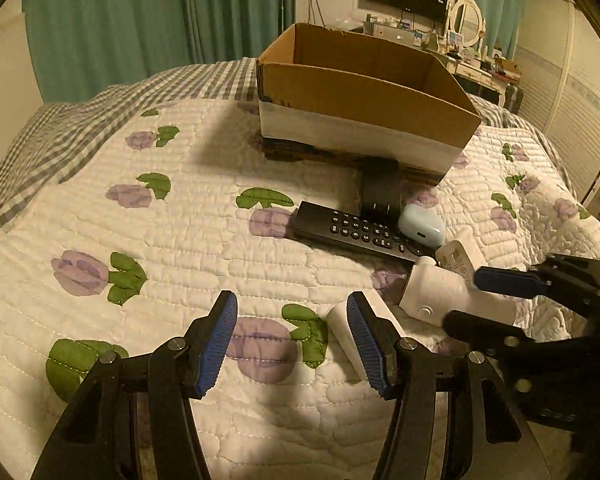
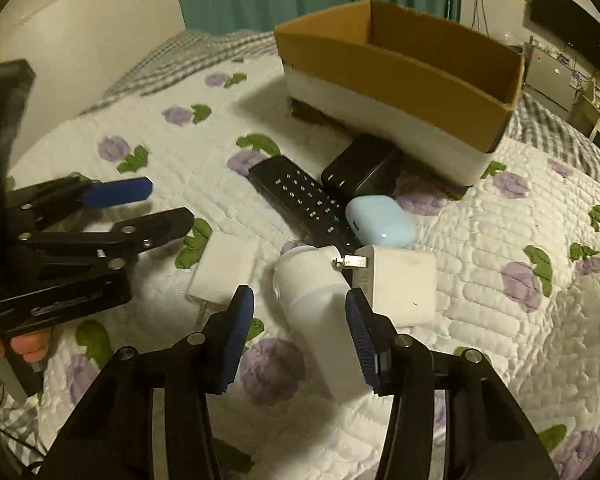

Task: Organize rigid objects
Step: 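Grasp the white cylindrical bottle with the right gripper, then grasp the white plug charger with the left gripper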

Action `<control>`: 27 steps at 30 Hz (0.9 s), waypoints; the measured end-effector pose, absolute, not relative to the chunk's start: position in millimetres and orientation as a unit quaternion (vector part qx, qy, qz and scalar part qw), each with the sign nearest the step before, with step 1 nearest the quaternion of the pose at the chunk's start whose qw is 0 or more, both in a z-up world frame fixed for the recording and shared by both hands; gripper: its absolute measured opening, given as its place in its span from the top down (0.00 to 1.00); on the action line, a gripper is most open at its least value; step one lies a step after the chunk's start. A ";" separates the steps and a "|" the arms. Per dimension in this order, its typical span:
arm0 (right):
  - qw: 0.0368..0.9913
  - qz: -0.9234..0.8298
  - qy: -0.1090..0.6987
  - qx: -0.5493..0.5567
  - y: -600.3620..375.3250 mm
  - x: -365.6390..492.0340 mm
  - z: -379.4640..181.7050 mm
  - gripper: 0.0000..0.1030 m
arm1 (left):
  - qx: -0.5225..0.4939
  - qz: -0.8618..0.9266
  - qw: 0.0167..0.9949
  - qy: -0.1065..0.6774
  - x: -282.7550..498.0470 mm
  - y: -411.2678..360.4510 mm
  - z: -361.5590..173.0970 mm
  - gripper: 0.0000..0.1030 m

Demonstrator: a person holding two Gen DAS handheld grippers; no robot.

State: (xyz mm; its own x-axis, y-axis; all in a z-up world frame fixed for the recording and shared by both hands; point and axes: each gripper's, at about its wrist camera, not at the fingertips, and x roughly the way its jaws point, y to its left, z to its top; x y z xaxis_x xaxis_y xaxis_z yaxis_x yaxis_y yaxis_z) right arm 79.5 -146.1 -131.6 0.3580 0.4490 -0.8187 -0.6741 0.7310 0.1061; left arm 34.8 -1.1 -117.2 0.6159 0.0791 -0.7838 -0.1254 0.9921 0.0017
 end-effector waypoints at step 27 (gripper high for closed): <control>0.870 0.269 0.403 -0.092 -195.9 88.0 -88.7 0.54 | 0.002 0.008 0.866 0.500 54.5 -55.8 -146.8 0.42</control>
